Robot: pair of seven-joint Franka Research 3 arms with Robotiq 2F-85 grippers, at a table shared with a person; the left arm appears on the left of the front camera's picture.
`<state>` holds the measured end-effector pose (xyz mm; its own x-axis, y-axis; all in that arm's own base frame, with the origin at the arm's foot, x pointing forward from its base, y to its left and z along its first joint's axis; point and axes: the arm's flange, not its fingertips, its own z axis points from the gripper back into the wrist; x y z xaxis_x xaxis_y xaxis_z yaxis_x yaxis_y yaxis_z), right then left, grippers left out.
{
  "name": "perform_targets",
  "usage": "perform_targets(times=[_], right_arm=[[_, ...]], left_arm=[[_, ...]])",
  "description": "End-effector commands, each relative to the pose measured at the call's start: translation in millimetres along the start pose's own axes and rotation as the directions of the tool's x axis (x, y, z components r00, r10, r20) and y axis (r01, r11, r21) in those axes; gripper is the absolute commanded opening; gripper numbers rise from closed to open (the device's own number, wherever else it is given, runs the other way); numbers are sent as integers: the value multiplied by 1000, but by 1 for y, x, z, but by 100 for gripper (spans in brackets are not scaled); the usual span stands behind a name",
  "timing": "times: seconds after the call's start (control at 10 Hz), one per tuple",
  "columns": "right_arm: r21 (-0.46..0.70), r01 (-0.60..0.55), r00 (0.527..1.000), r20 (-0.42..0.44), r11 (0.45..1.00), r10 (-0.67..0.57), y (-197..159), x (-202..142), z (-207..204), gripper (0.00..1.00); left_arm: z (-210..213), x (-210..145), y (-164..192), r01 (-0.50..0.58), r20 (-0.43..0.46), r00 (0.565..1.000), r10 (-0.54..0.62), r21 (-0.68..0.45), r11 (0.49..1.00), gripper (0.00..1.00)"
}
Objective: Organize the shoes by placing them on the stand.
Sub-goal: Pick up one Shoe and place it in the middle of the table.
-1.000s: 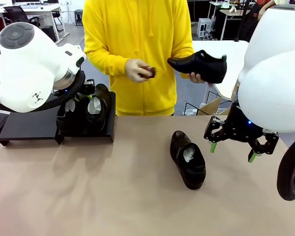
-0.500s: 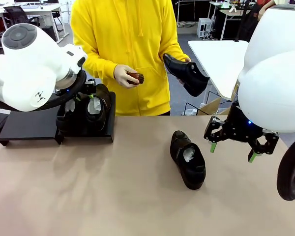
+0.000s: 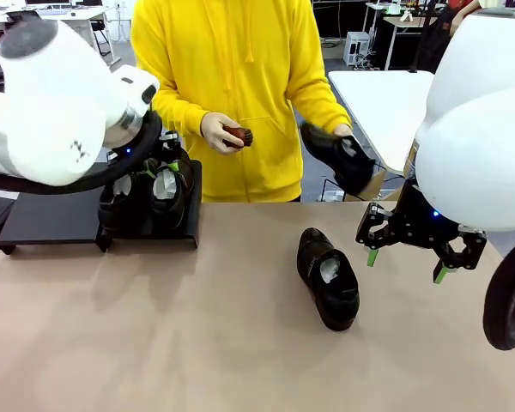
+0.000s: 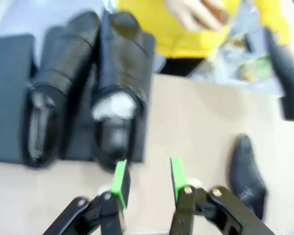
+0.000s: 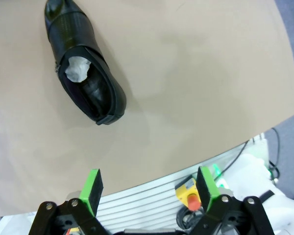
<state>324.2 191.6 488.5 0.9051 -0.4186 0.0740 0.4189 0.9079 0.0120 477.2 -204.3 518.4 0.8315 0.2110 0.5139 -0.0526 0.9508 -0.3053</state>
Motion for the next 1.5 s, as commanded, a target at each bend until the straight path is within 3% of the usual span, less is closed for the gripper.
perform_targets(times=[0.0,0.1,0.3,0.4,0.5,0.6,0.9,1.1,1.2,1.4], right_arm=[[35,-19,1000,-15,999,19,1,3,0,100],[35,-19,1000,-15,999,19,1,3,0,100],[0,0,1000,0,1000,0,0,0,0,100],[-33,-76,997,-38,997,74,-5,-12,10,100],[-34,-131,990,-59,991,129,-14,-30,21,100],[-22,-186,976,-122,982,182,-26,-49,28,100],[18,-243,953,-183,970,242,-48,-85,31,100],[-4,-159,972,-177,987,156,-52,-88,26,100],[-8,-223,961,-169,975,218,-43,-91,34,100],[-17,-201,966,-167,979,195,-50,-93,31,100]], left_arm=[[82,-4,22,26,-94,995,-24,17,1000,46],[104,-11,25,56,-170,984,-52,17,998,46],[122,-19,36,-19,-223,975,18,-4,1000,46],[113,-14,38,-66,-203,977,69,20,998,46],[131,-23,22,0,-202,979,4,19,1000,46],[131,-23,22,0,-202,979,4,19,1000,46],[131,-23,22,0,-202,979,4,19,1000,46],[131,-23,22,0,-202,979,4,19,1000,46],[131,-23,22,0,-202,979,4,19,1000,46],[131,-23,22,0,-202,979,4,19,1000,46]])
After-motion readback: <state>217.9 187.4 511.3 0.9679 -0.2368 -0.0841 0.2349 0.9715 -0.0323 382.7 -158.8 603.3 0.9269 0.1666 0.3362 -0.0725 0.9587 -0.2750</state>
